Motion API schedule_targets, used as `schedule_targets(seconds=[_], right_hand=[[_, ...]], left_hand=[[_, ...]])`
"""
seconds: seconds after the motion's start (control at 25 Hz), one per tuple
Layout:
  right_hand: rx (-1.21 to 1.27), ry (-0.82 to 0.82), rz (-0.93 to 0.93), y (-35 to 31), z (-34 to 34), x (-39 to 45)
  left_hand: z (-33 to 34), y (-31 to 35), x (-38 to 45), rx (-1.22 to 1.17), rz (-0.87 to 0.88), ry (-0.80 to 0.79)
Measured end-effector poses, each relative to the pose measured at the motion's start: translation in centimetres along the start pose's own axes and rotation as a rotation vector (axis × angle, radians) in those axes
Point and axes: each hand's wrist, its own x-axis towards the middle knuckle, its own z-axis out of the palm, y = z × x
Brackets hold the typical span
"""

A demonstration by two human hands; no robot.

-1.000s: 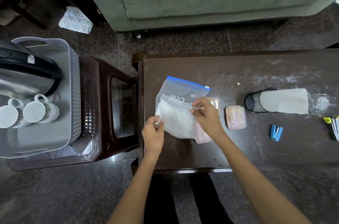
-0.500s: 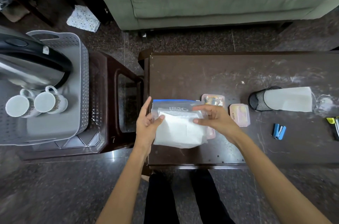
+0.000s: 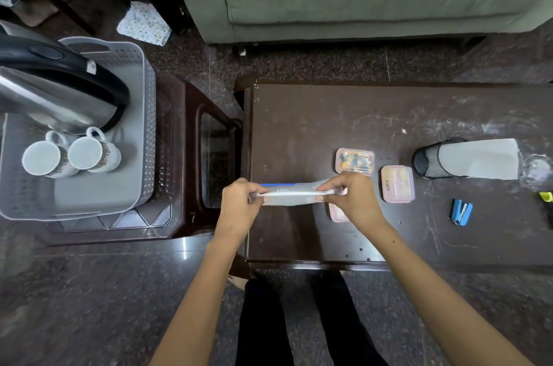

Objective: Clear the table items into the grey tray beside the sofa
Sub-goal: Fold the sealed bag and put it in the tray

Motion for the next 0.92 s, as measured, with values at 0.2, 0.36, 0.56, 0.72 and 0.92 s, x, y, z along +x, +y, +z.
schedule_targets(seconds=[0.2,0.36,0.56,0.72,0.92], right_hand=[[-0.376,-0.096,-0.148,-1.0,-0.6,-0.1],[-0.588,-0.386,-0.356,-3.7,0.4,-0.1],[-0.784,-0.53,-0.521,-4.7,0.8,0.1],[-0.679,-0.518,-0.283,-4.0,0.9,1.2],[0.255,-0.28,0.053,-3.4,0.7,0.3]], left_hand=[[-0.4,-0.4,-0.2,-0.005,0.033,-0.023],[-0.9,-0.2,0.2,-0.022,0.129,-0.088],[-2.3,-0.2,1.7,-0.089,0.144,-0.07],[-2.1,0.3,2.0,-0.138,0.194,0.006],[0.5,1.0,0.2,-0.499,-0.256,-0.079]])
